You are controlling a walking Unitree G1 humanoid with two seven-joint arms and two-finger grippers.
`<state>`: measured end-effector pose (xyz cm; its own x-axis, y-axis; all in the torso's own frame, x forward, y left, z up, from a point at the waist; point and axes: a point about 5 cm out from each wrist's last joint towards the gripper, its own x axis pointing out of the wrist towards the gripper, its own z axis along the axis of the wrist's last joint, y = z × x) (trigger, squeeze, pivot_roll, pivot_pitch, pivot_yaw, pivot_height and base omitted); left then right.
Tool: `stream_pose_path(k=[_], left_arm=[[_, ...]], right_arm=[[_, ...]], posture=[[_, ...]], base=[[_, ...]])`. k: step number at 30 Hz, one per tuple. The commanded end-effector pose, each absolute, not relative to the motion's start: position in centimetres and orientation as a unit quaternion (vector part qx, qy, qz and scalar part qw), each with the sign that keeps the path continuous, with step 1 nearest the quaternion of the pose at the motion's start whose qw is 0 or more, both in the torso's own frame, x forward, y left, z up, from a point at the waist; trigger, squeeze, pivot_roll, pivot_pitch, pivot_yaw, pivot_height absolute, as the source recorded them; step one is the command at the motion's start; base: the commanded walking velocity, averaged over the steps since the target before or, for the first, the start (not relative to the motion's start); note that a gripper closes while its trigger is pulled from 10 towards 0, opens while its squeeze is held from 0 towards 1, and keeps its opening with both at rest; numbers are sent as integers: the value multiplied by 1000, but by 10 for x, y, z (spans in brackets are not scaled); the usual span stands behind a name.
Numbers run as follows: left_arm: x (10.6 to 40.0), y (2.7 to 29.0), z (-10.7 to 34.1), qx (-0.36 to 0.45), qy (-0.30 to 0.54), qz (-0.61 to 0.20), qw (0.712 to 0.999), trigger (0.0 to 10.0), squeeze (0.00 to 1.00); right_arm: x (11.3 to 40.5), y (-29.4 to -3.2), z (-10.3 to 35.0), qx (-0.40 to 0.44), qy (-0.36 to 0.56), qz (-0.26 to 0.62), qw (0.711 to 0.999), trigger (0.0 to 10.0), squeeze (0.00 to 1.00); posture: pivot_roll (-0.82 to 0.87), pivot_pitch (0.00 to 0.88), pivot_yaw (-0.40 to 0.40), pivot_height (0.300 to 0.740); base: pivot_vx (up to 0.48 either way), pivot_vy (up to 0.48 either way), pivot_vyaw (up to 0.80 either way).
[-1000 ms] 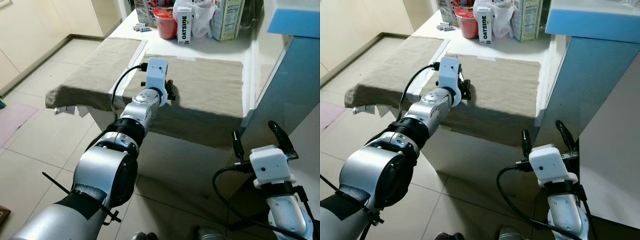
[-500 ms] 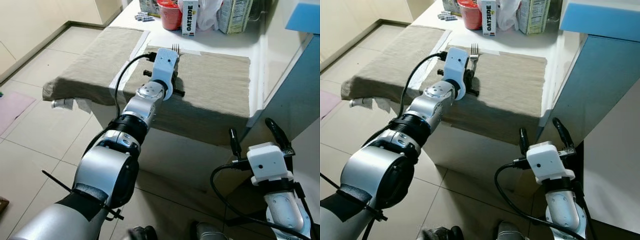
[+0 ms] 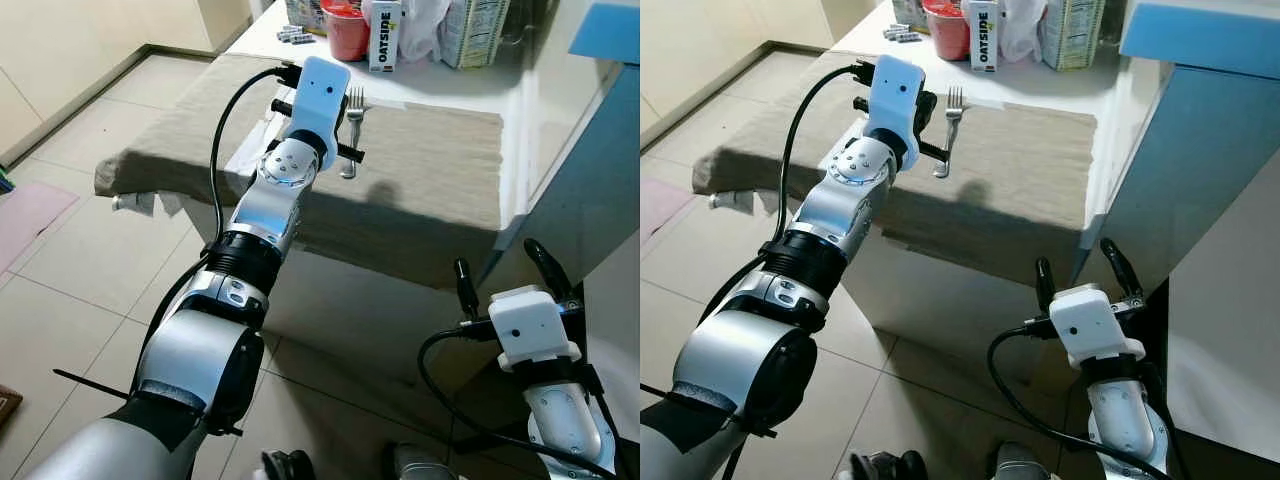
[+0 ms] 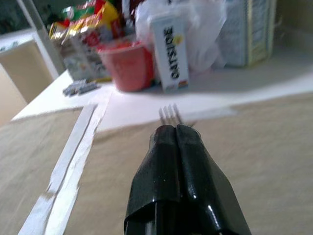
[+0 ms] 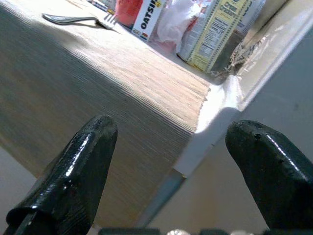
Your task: Setting the table
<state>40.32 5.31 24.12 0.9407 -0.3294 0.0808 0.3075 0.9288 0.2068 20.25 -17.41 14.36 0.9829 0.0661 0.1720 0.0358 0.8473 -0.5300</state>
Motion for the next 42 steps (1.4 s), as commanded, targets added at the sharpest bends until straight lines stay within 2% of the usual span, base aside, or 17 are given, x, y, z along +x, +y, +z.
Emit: stream_pose_path(k=[1,9,20,42], left_arm=[[405,59,238,103,-52,-157,981,10000,1000],[404,61,237,103,-55,-166,979,10000,1000],[400,57,211,93,-32,-180,979,10000,1000],[402,59,206,77,-23,-183,980,10000,1000]], right_arm=[[203,-171,143,-276,-94,16,956,10000,0],[204,-172,143,-276,-94,14,956,10000,0],[204,-176,146,-266,-98,6,959,10000,0],[207,-174,146,-262,-100,6,960,10000,0]], posture=[[-229,103,91,740],[-231,100,92,740],[-241,93,91,740],[-239,95,96,740]], base=[[0,0,0],[0,0,0],[0,0,0],[0,0,0]])
